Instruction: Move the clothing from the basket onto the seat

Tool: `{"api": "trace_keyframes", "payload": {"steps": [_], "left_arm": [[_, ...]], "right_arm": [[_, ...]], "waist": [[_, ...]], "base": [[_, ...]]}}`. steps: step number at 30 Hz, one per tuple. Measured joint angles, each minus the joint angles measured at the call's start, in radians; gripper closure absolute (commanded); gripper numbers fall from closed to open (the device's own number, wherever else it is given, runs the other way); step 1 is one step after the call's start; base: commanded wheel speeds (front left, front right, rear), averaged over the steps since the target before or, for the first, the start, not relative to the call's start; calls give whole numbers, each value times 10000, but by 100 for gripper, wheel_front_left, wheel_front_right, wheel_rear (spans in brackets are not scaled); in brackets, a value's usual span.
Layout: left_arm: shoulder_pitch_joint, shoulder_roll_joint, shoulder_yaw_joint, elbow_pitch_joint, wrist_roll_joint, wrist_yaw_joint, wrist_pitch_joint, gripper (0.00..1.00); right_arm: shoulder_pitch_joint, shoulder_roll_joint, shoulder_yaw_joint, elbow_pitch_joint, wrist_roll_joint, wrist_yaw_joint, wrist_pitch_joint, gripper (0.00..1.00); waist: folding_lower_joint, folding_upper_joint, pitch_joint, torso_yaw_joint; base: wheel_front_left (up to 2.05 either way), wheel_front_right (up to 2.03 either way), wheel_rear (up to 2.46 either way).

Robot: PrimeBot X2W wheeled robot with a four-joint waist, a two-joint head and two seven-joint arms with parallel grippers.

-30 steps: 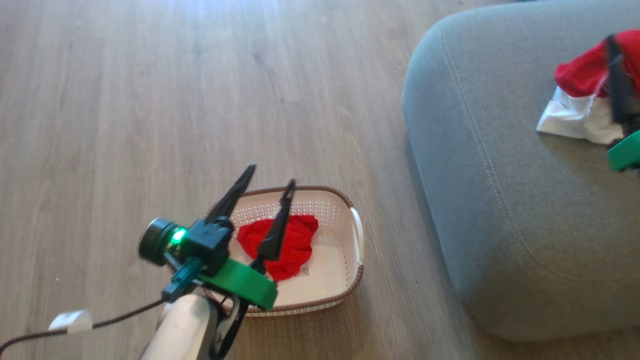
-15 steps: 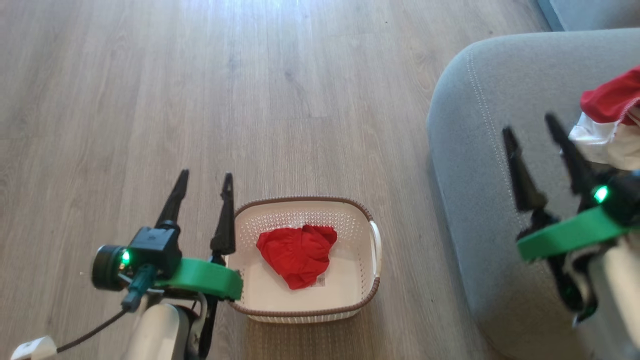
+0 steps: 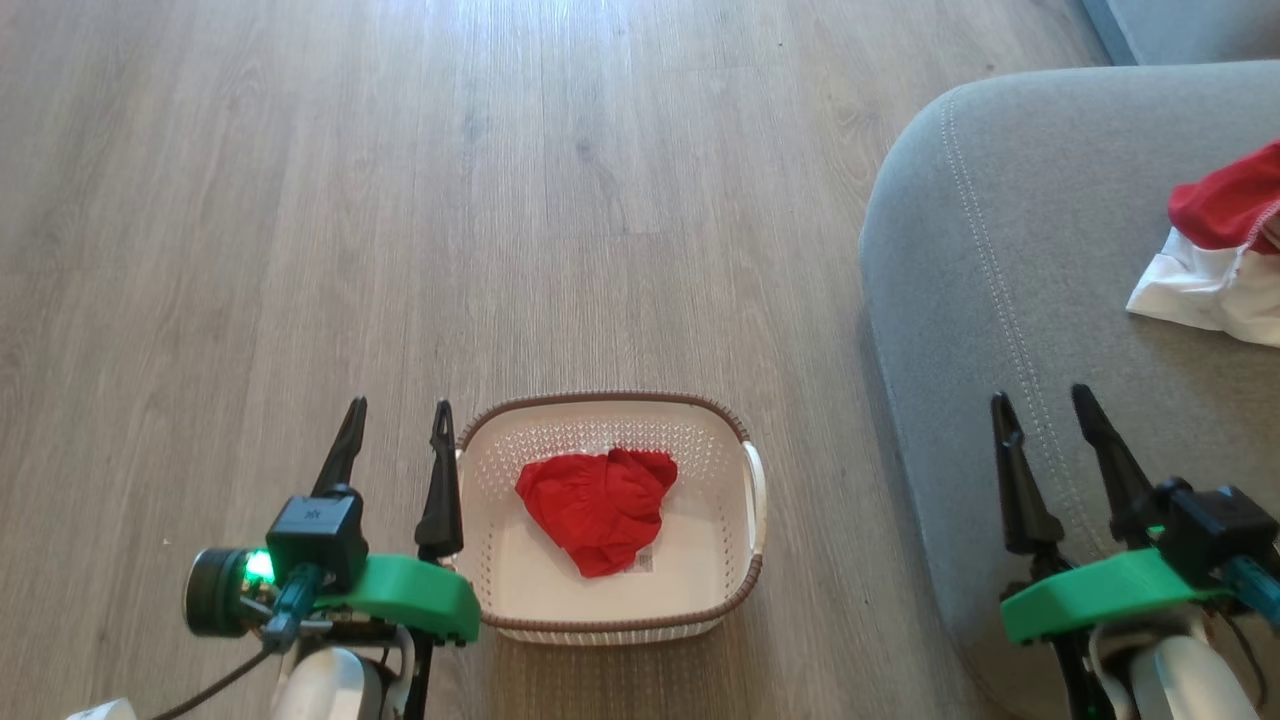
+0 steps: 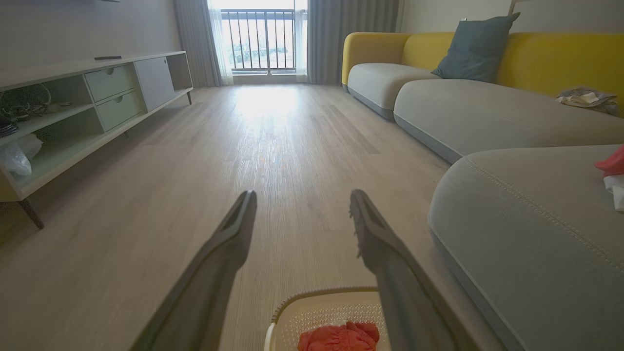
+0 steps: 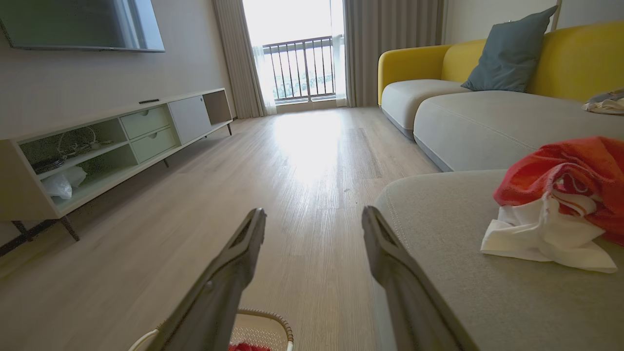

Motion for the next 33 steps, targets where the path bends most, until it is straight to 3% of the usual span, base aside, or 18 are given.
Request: {"api": "trace_keyframes", "payload": {"steps": [9, 33], "left_arm": [[34, 0, -88, 307, 33, 13, 0, 0], [34, 0, -213, 520, 31, 71, 0, 0]], "right_arm": [[193, 314, -385, -48, -420, 0, 0, 0], [193, 330, -464, -46, -495, 0, 0, 0]], "waist": [[0, 0, 88, -54], [0, 0, 57, 4]], "base": [[0, 0, 0], [0, 0, 0]]}}
